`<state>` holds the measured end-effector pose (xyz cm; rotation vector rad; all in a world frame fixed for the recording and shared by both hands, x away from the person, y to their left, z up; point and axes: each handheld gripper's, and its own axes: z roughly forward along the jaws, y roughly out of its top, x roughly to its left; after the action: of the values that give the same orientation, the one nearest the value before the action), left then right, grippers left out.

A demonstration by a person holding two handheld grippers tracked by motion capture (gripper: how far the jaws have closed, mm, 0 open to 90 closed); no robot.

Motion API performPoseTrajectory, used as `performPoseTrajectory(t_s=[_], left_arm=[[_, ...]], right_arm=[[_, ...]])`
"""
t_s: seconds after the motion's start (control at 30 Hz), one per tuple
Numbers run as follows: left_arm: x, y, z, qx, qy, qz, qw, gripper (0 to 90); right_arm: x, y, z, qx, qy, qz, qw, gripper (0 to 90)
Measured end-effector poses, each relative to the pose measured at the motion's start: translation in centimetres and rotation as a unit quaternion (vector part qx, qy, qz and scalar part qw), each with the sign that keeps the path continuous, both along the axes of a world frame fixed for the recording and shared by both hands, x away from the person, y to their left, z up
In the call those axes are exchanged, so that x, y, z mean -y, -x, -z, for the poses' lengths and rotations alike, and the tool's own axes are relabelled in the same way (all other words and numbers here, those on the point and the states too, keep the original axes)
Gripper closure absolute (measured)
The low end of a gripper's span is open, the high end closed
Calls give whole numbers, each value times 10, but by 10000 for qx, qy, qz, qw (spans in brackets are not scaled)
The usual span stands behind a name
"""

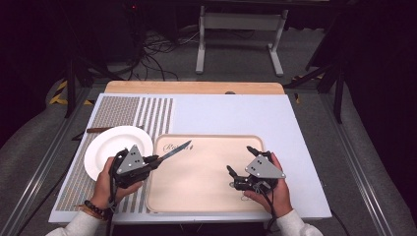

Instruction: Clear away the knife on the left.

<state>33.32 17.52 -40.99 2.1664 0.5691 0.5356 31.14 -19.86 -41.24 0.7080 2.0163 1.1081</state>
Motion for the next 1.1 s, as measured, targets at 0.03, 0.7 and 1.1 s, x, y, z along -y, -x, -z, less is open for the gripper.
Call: performPoseTrajectory(t_s=[0.03, 0.7, 1.1], left_arm=[[5, 0, 1, -26, -42, -16, 10000, 772], [55, 17, 31, -413, -102, 71, 9991, 772], [61, 22, 39, -450, -243, 206, 9985, 771]], right_arm=[[0, 0, 0, 1, 1, 3, 10000, 159], [1, 0, 1, -35, -12, -65, 10000, 159], [2, 0, 1, -45, -7, -76, 10000, 159]])
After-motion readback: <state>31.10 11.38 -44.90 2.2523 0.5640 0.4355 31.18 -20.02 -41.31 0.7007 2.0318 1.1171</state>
